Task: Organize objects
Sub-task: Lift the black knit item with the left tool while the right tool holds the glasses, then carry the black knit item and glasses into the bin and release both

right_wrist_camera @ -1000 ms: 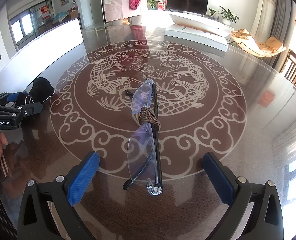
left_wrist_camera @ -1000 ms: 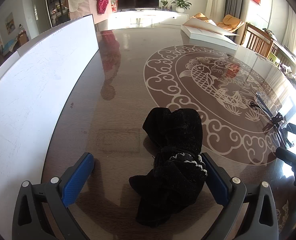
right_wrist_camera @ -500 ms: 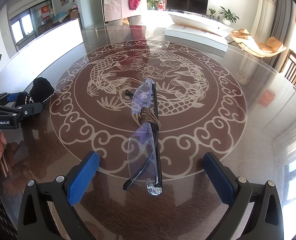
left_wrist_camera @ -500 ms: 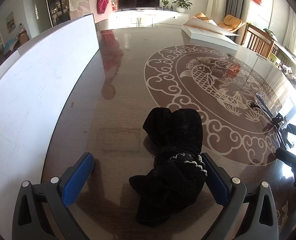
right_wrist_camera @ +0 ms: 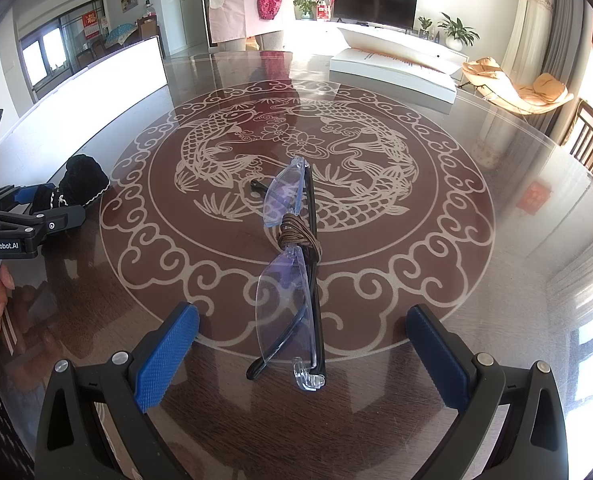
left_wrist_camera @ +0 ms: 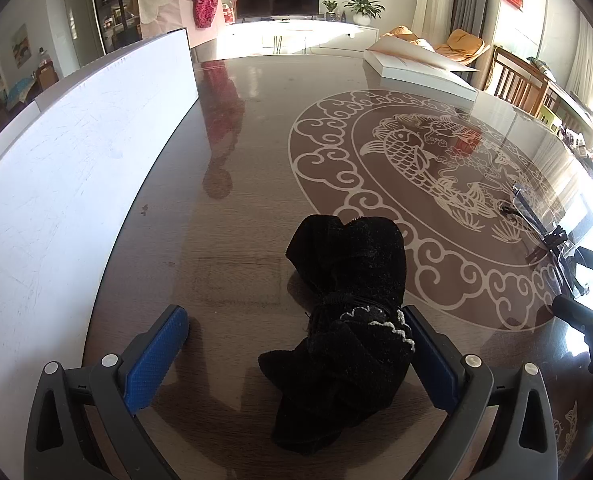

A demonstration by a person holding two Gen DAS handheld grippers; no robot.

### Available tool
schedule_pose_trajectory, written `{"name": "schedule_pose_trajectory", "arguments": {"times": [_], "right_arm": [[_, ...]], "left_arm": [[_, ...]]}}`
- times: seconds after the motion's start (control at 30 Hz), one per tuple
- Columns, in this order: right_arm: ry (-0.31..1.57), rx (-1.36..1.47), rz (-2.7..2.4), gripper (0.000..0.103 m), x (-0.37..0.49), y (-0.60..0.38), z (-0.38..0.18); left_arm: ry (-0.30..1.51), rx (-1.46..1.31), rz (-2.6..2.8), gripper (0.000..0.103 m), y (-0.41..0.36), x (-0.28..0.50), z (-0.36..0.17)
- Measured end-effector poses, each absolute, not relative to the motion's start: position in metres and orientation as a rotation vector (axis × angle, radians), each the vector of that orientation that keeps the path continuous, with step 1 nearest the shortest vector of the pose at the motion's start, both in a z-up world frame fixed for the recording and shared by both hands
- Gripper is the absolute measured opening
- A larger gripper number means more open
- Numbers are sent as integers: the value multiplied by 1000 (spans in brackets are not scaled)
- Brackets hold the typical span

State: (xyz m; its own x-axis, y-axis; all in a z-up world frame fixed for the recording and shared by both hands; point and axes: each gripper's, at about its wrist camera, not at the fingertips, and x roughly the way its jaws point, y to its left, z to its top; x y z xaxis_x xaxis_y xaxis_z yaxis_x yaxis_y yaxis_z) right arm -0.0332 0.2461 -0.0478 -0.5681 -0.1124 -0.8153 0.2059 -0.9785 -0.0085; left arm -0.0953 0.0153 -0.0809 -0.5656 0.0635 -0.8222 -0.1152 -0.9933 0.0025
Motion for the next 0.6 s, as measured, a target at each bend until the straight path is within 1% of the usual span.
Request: {"name": "schedule_pose_trajectory", "arguments": {"times": [0.33,0.47,0.53,0.6], "right_arm": [[151,1359,-2627,103,-34,246,-48],[192,1543,-2488,103,-55,243,-45],[145,1607,-2423,103,-70,241,-41],[99,1604,-2405,103,-82,240,-35]], "left_arm": [[94,-1423,2676,103,16,-97,-80],[120,-1474,2618,103,17,-99,-79],[130,-1503,2593,103,17,-102,-79],[135,-1495,2590,103,18,-102,-79]]}}
